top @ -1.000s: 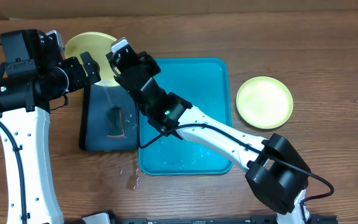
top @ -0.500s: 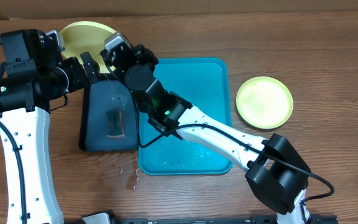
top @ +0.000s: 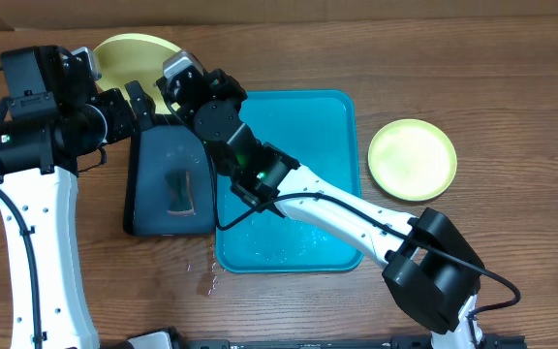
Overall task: Clean dirty plates on tray and stack at the side
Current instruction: 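Hold the tilted yellow plate over the black tray to drain it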
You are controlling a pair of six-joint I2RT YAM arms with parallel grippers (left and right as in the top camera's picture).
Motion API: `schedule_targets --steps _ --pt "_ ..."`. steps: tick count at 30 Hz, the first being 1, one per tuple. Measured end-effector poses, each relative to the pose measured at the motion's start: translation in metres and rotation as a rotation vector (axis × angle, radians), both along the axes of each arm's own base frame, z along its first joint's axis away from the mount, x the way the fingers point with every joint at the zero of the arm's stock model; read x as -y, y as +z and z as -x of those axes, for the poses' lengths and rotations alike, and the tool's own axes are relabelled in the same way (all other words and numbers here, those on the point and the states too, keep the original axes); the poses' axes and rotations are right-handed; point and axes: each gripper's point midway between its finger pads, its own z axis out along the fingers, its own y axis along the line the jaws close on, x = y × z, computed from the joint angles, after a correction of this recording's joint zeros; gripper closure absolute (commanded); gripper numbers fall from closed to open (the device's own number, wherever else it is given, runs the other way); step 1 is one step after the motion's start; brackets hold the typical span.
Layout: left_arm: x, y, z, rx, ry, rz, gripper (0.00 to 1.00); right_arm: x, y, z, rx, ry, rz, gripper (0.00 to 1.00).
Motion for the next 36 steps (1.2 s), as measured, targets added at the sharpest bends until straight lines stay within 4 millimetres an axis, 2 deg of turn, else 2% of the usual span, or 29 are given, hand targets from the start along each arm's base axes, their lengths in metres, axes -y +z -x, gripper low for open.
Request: schedule_targets --steps 10,19,23,28,36 --pt "0.000 0.000 0.000 0.000 0.000 0.000 0.00 0.000 -0.001 0.000 -0.002 0.000 0.003 0.96" --pt "0.000 0.000 0.000 0.000 0.001 0.000 0.00 0.004 -0.013 -0.001 -0.045 -0.022 0.020 0.96" --pt "0.000 0.000 0.000 0.000 0.001 0.000 0.00 0.003 -0.030 0.001 -0.103 -0.010 0.056 0.96" --pt "0.000 0.000 0.000 0.000 0.000 0.000 0.00 0.006 -0.055 0.005 -0.225 -0.022 0.009 0.96" --pt "0.000 0.000 0.000 0.000 0.000 0.000 0.00 0.027 -0.127 0.029 -0.573 -0.116 -0.052 0.96"
